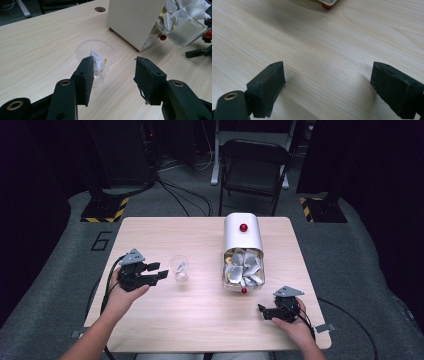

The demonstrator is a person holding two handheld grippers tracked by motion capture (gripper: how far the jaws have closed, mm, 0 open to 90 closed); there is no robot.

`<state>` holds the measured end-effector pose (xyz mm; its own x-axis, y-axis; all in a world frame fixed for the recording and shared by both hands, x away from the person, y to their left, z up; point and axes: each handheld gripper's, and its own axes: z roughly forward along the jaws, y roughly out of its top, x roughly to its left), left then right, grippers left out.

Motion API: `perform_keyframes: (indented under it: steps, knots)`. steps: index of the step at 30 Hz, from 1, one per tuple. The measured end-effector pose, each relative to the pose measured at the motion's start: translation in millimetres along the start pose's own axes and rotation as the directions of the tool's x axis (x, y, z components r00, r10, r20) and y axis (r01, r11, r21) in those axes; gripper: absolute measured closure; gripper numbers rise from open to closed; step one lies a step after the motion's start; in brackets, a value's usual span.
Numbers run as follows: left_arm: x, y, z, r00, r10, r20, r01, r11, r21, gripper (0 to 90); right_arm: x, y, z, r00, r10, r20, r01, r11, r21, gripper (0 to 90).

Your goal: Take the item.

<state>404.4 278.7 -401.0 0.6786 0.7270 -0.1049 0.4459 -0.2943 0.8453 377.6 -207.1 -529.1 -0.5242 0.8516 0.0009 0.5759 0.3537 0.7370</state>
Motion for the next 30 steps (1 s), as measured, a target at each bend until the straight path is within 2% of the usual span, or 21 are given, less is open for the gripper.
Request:
perform_keyframes:
  steps: [3,10,17,22,25,30]
  knots:
    - [1.2,-13.5,0.2,1.0,-0.009,-0.001,0.009,1.0,0.002,49.5,0.0,0.0,0.0,1.0,0.0,0.0,0.0,1.0,0.0,11.6]
    - [4.5,-34.5,0.0,0.9997,-0.021,-0.013,0.021,0.9997,0.014,48.7,0.0,0.0,0.0,1.0,0.0,0.0,0.0,1.0,0.0,11.7]
    - [7.8,-47.6,-2.3,0.9991,-0.035,-0.024,0.035,0.9993,0.013,47.4,0.0,0.0,0.0,1.0,0.0,0.0,0.0,1.0,0.0,11.6]
    - [9.0,-57.0,-1.5,0.9979,-0.062,-0.019,0.062,0.998,-0.008,47.4,0.0,0.0,0.0,1.0,0.0,0.0,0.0,1.0,0.0,11.6]
    - [10.1,-63.0,0.9,0.9983,-0.048,-0.033,0.048,0.9988,0.004,47.4,0.0,0.0,0.0,1.0,0.0,0.0,0.0,1.0,0.0,11.6]
    - [12.2,-68.8,3.9,0.9978,-0.054,-0.038,0.054,0.9986,0.002,47.1,0.0,0.0,-0.1,1.0,0.0,-0.001,0.0,1.0,0.001,11.6]
